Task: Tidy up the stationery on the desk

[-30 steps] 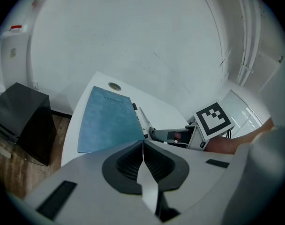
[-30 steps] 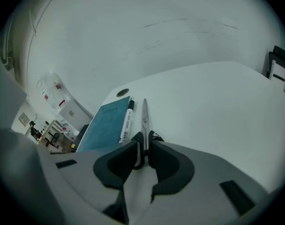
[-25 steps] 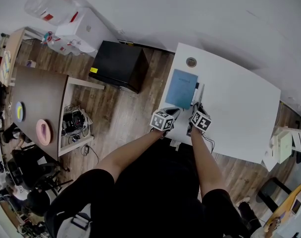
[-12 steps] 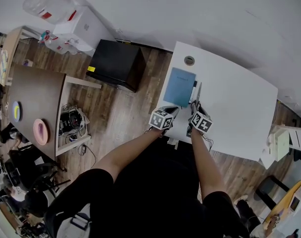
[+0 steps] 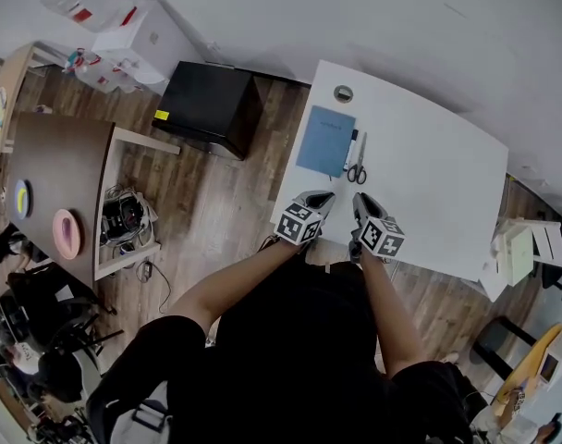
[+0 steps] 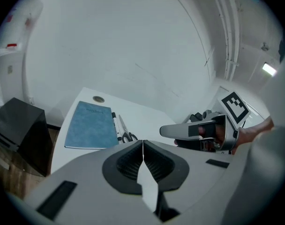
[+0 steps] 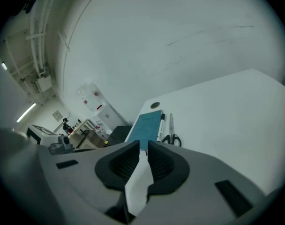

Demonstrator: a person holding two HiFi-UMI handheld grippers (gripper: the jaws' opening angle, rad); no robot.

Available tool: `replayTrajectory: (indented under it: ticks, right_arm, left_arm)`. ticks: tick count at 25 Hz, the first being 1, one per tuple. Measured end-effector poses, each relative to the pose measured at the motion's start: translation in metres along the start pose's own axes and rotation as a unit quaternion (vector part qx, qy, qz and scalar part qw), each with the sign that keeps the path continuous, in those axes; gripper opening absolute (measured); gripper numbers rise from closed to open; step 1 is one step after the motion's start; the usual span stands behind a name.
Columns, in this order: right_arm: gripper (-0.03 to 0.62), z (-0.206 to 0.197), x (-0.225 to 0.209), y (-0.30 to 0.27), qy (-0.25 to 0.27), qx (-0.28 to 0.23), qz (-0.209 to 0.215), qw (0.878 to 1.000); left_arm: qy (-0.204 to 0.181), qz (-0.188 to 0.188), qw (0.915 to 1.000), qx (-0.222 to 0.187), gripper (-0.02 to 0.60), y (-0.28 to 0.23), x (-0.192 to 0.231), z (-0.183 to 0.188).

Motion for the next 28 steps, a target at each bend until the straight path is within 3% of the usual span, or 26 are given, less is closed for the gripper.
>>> replayTrajectory:
  ticks: [5,9,12,16,18,22,24,28]
  right_arm:
    - [0.037,-0.009,0.025,0.073,0.050,-0.049,0.027,0.997]
    - [0.035,-0.028,0.030,0.147,0.082,-0.084,0.024,0.993]
    - [0.037,-0.041,0.025,0.203,0.105,-0.120,0.028,0.987]
    - [0.037,-0.056,0.028,0.278,0.180,-0.152,0.033,0.971]
    - [0.037,-0.063,0.031,0.309,0.200,-0.169,0.022,0.965]
    - [0.037,-0.079,0.036,0.350,0.181,-0.198,0.001,0.963]
    - [0.035,-0.087,0.044,0.364,0.178,-0.208,0.002,0.962]
    - [0.035,-0.100,0.057,0.385,0.200,-0.229,-0.003,0.953]
  left_arm:
    - [-0.016,0.026,0.9979,-0.057,0.017,0.031,-0.063,-0.010]
    - [0.010,0.071,0.9893,-0.127,0.017,0.059,-0.116,-0.023]
    - [-0.040,0.095,0.9824,-0.156,0.017,0.070,-0.172,-0.037]
    - [-0.119,0.093,0.9732,-0.174,0.017,0.081,-0.261,-0.067]
    - [-0.125,0.096,0.9673,-0.199,0.017,0.095,-0.297,-0.074]
    - [-0.146,0.117,0.9540,-0.234,0.017,0.120,-0.349,-0.077]
    - [-0.169,0.121,0.9486,-0.238,0.017,0.132,-0.364,-0.076]
    - [-0.179,0.116,0.9442,-0.251,0.017,0.144,-0.383,-0.081]
Point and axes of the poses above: the fingertips, and each gripper's own axes: y backward along the fingers, x to its left, z out of its top, the point moved 9 cm from there along y, backward along the fingers, and after that the axes turned 1 degree about z, right-handed, at the moved point
